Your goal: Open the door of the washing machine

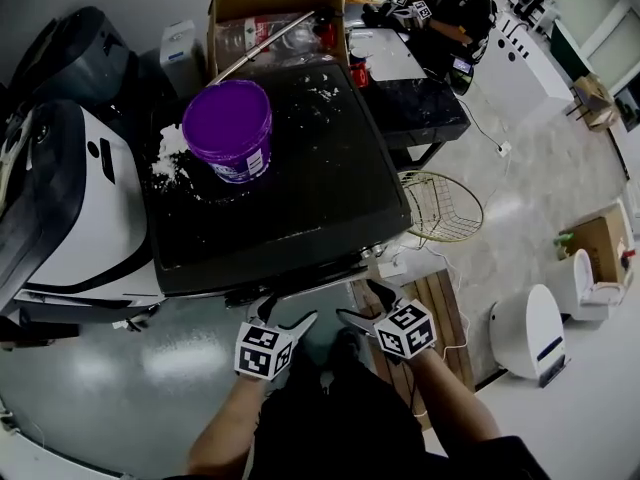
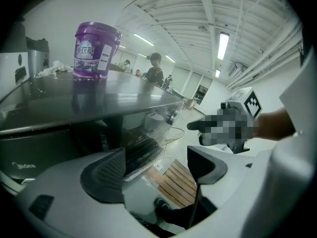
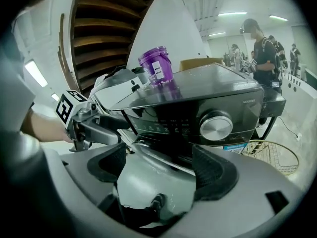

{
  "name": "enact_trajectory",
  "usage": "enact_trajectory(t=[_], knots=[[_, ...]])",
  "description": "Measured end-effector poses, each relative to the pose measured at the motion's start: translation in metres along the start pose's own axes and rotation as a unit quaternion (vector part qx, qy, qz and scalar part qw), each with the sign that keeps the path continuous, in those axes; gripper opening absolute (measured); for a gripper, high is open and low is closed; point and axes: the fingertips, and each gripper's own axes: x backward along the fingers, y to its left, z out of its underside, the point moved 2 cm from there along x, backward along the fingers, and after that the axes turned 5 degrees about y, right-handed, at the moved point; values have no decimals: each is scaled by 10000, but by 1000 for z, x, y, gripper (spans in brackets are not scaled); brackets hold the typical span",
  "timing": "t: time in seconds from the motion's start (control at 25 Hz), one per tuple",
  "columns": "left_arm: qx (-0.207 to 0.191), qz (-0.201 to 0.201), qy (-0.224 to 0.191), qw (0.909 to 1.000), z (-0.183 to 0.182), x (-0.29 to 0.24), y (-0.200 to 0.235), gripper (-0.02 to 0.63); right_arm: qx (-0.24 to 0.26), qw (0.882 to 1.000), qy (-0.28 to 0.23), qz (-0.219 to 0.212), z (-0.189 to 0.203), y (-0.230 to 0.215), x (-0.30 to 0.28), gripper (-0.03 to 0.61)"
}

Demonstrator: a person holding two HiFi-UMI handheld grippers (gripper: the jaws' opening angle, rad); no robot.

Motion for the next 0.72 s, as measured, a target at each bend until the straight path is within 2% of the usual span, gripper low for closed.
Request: enact_trajectory(t=[0.2, 0.32, 0.72], knots=[[279, -337, 2, 9990, -3, -9, -16, 411, 112, 9995, 21, -280, 4, -15, 16, 426], [542, -581, -94, 9968, -4, -15, -21, 411, 390, 9980, 194, -452, 10, -27, 17, 420], [848, -1069, -211, 9904, 13, -50, 0, 409, 592, 9943, 514, -721, 39, -48, -23, 400]])
